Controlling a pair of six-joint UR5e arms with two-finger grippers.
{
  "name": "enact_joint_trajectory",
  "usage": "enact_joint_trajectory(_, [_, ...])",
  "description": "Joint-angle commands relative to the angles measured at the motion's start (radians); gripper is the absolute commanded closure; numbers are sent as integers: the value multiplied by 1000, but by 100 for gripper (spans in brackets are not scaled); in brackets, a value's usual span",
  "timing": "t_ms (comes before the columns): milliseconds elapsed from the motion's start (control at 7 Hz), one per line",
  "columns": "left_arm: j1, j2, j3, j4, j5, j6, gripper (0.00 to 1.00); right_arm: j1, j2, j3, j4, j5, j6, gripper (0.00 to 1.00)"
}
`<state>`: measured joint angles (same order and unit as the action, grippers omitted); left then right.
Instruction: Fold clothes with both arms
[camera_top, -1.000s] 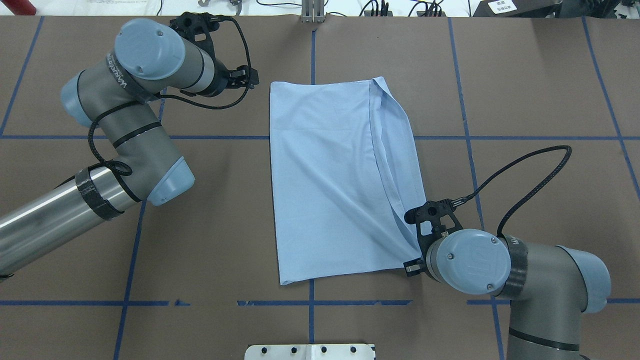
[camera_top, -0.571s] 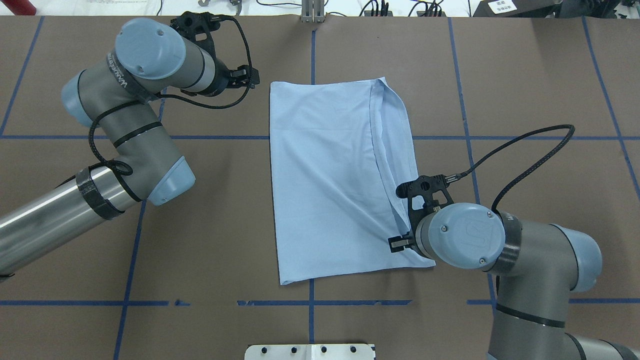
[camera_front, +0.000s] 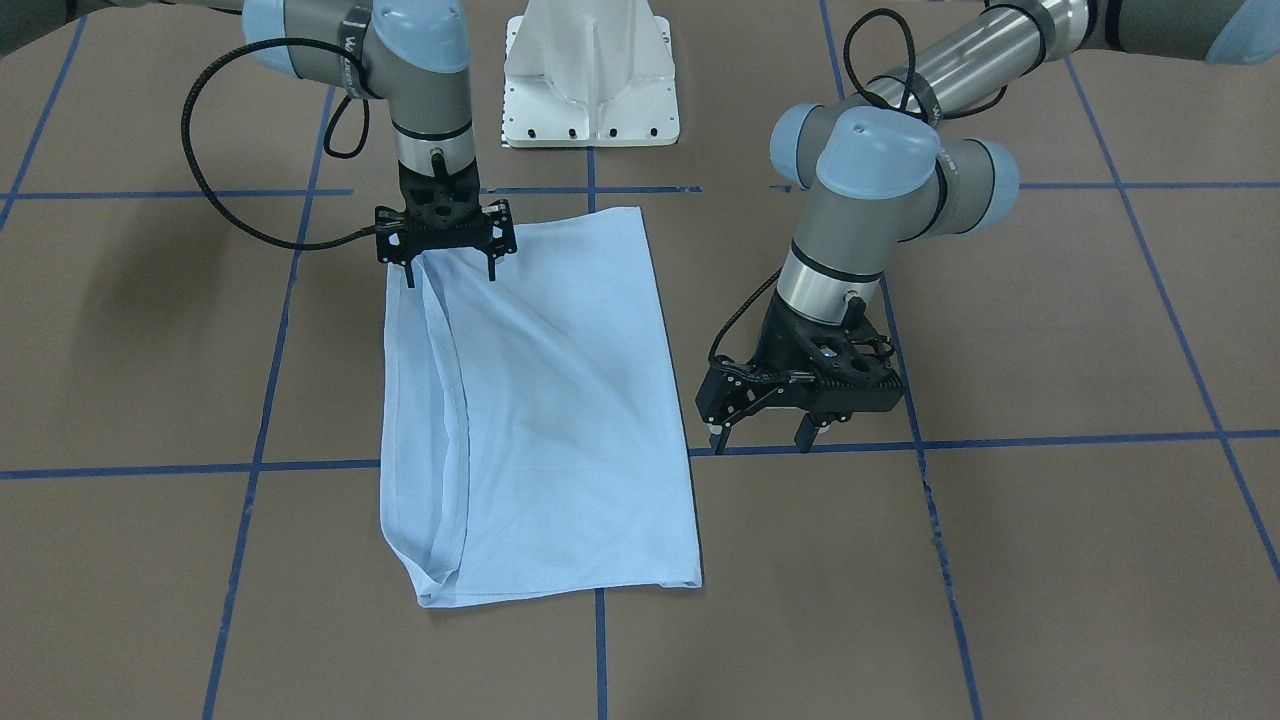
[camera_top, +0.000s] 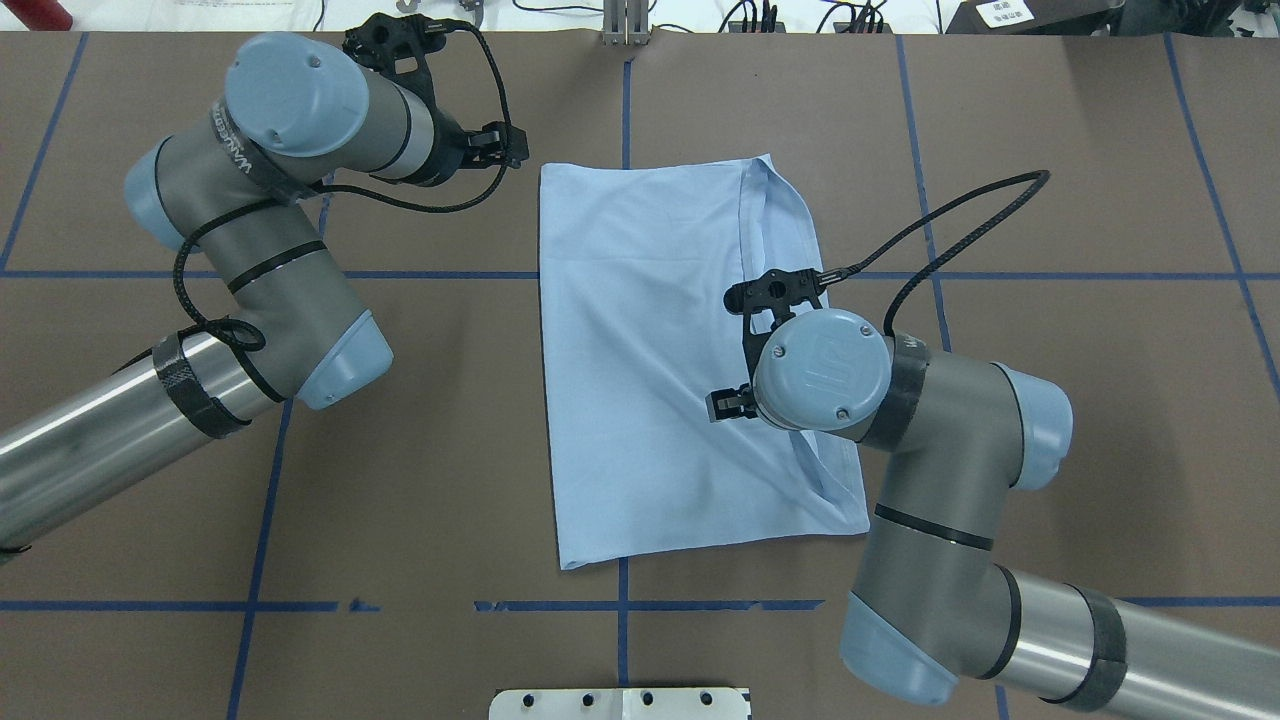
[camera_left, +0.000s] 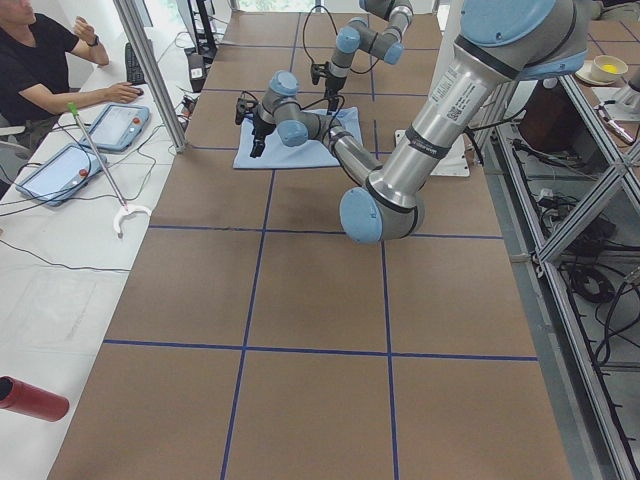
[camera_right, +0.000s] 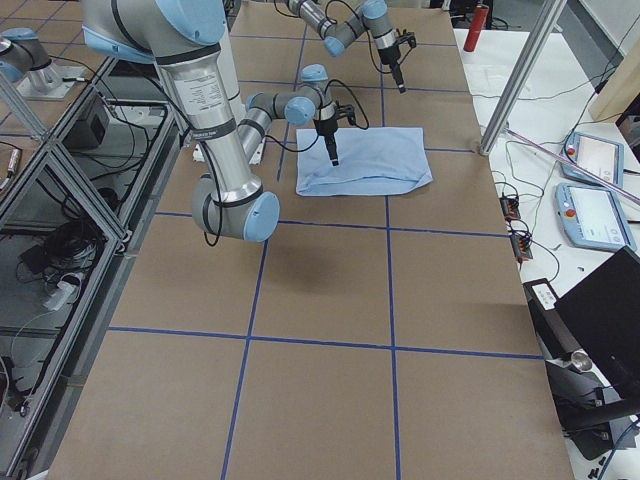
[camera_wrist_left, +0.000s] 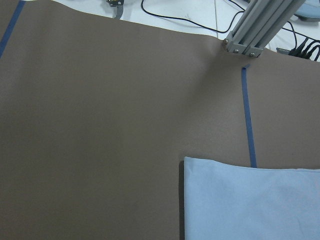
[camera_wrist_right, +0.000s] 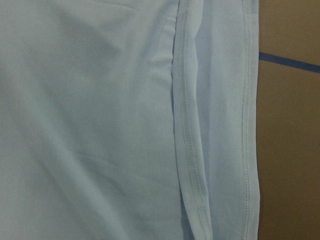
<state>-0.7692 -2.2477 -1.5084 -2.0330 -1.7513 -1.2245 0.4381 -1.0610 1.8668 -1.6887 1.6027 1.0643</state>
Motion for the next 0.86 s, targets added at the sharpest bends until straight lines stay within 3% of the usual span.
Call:
enact_joint_trajectory(0, [-1, -3, -1, -29, 1, -4, 0, 10, 16, -52, 0, 12, -47, 0])
enact_joint_trajectory(286, [1, -4, -6, -30, 1, -4, 0, 28, -3, -54, -25, 161, -67, 0])
enact_joint_trajectory(571, [1, -10, -19, -29, -2, -7, 0, 45, -2, -69, -83, 192, -148, 0])
enact_joint_trajectory(714, [1, -12, -19, -29, -2, -7, 0, 60, -1, -70, -77, 215, -158, 8])
